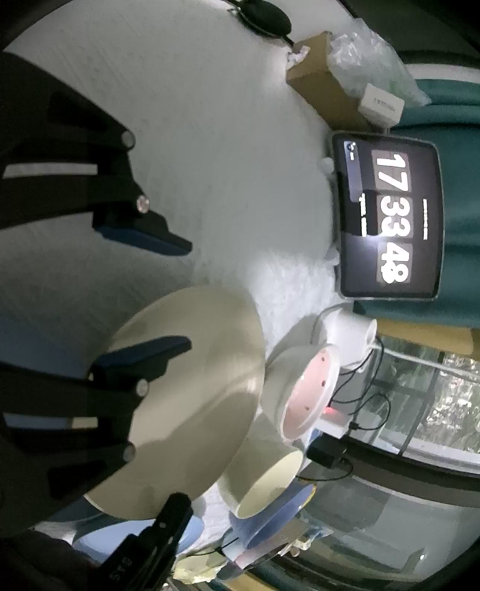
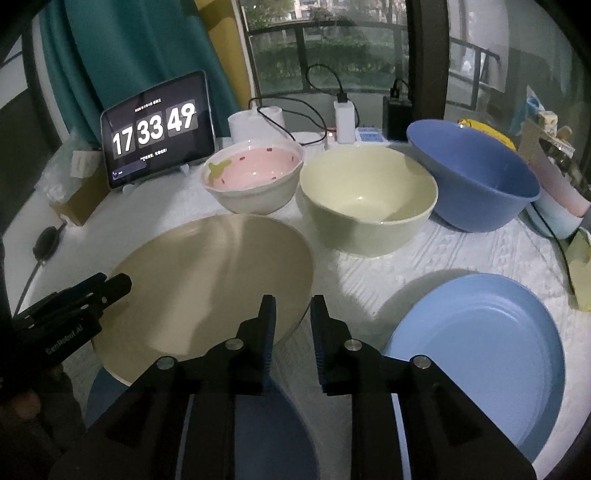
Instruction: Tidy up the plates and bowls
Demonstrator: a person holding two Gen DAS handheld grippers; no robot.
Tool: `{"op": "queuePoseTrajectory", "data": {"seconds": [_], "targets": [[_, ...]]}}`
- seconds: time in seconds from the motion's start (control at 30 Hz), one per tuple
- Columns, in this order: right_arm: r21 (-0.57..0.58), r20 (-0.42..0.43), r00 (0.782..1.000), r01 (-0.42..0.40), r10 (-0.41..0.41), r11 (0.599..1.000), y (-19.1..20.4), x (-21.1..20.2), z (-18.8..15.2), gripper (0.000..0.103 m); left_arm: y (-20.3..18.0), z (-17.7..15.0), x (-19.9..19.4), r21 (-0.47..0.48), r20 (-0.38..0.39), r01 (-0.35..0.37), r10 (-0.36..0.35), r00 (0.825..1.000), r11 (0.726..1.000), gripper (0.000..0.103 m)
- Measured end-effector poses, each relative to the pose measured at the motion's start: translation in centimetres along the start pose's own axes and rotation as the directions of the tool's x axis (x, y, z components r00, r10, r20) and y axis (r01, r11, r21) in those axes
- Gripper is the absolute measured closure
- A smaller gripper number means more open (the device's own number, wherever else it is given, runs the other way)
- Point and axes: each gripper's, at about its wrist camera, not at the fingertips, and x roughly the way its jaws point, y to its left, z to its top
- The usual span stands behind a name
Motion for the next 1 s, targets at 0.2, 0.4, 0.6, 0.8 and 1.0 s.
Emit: {"op": "queuePoseTrajectory", "data": {"seconds": [0.2,0.4,0.6,0.8,1.0], "targets": [[-0.014,-0.029,0.999,-0.019,0.019,1.0,0.5,0.0,0.0,0.076,-0.3,-0.3,0.1,0.005,-0.016,0.014,-0.014,1.0,1.0,0.073],[-0.037,-0.014,1.0,-0.011,0.011,0.999,0.9,-0.6,-0.3,0.077,-0.3,-0.5,-0.6,0.009,-0.012,0.015,-0.015,1.0,1.0,0.075],[-0.046,0.009,1.0,-0.001,0.002,0.999,1.0,-1.8,-0.6,0.079,-0.6,-0.9,-1.9,0.015,0.007,0.02,-0.02,1.0,1.0,0.075],[-0.039,0.029,1.0,-0.007,0.008,0.999,0.8,-3.0,-1.0,0.079,-1.1,-1.0,-3.5,0.032,0.038,0.015,-0.016,0.999,0.999,0.075],[-0.035,0.054,0.999,-0.006,0.008,0.999,0.6,-4.7,-1.6,0.079,-1.8,-1.3,-4.9,0.045,0.057,0.014,-0.016,0.998,0.999,0.074]]}}
